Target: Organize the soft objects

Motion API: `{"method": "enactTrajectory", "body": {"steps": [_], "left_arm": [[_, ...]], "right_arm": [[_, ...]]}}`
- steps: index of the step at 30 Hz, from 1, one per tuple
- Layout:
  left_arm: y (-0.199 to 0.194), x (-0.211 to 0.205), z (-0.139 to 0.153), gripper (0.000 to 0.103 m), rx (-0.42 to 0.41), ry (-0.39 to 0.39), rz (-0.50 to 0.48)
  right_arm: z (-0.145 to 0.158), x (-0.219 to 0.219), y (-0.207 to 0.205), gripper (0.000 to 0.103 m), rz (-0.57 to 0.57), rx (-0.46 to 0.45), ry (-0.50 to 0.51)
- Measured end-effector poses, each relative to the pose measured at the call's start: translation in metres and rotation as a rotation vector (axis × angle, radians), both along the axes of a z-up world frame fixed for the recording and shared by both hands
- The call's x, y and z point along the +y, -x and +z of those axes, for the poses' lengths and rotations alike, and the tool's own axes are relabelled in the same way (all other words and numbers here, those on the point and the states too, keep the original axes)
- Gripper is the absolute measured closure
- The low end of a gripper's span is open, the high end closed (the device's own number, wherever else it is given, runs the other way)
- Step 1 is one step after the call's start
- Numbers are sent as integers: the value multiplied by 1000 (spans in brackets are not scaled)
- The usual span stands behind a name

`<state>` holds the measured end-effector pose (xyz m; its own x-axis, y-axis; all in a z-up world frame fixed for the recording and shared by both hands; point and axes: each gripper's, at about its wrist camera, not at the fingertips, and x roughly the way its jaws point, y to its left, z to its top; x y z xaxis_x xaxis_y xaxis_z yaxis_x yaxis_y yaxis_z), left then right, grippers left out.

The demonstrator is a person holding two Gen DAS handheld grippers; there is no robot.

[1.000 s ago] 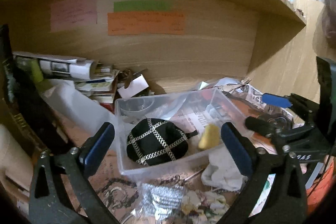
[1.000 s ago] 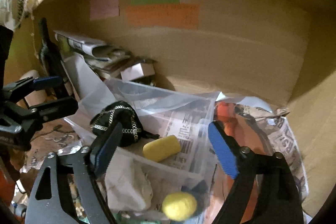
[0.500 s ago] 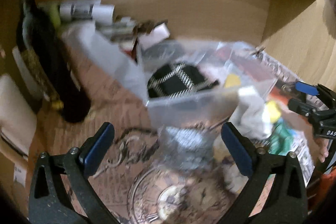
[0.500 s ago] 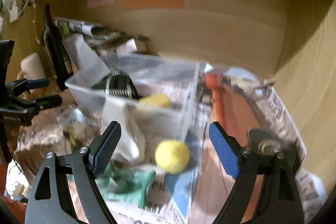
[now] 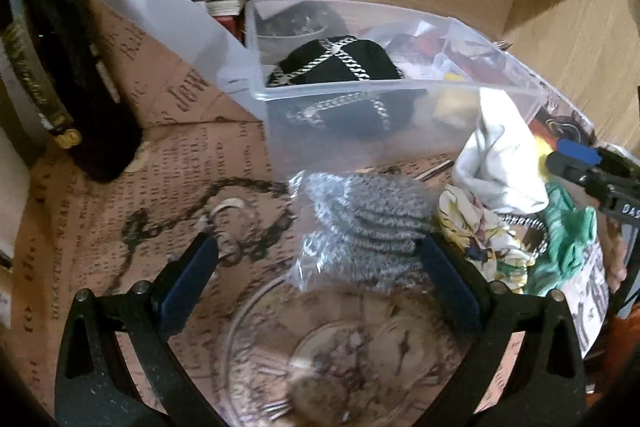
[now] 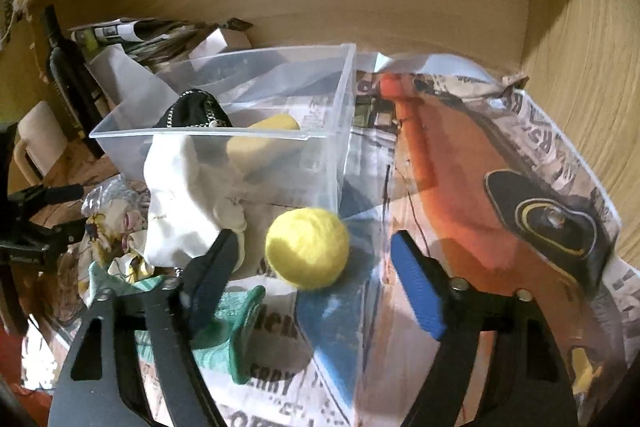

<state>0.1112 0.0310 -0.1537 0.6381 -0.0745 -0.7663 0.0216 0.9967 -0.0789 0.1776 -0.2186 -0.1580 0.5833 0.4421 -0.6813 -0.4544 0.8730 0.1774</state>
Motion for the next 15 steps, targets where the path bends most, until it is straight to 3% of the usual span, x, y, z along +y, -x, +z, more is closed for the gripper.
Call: {"method": "enactTrajectory", "body": {"steps": [4, 6, 8, 9, 11, 15], "left_arm": [[-11, -6, -4, 0, 12, 23, -17], [-14, -7, -5, 7, 15, 45, -24], [-17, -9, -5, 24, 16, 73, -44], [-18, -10, -6, 27, 16, 88, -52], [-18, -12, -5, 44, 7, 106, -68], [-12, -16, -2, 60, -21, 86, -80]], "right_arm": [[-7, 4, -5, 43, 19, 34, -1], [-12, 7, -6, 49, 30, 50, 4], [-14, 8, -7, 59, 37, 58, 3], [-14, 8, -6, 59, 38, 57, 1], [-13, 7, -5, 60, 35, 48, -5], [-8, 3, -1, 60, 21, 20, -11]]}}
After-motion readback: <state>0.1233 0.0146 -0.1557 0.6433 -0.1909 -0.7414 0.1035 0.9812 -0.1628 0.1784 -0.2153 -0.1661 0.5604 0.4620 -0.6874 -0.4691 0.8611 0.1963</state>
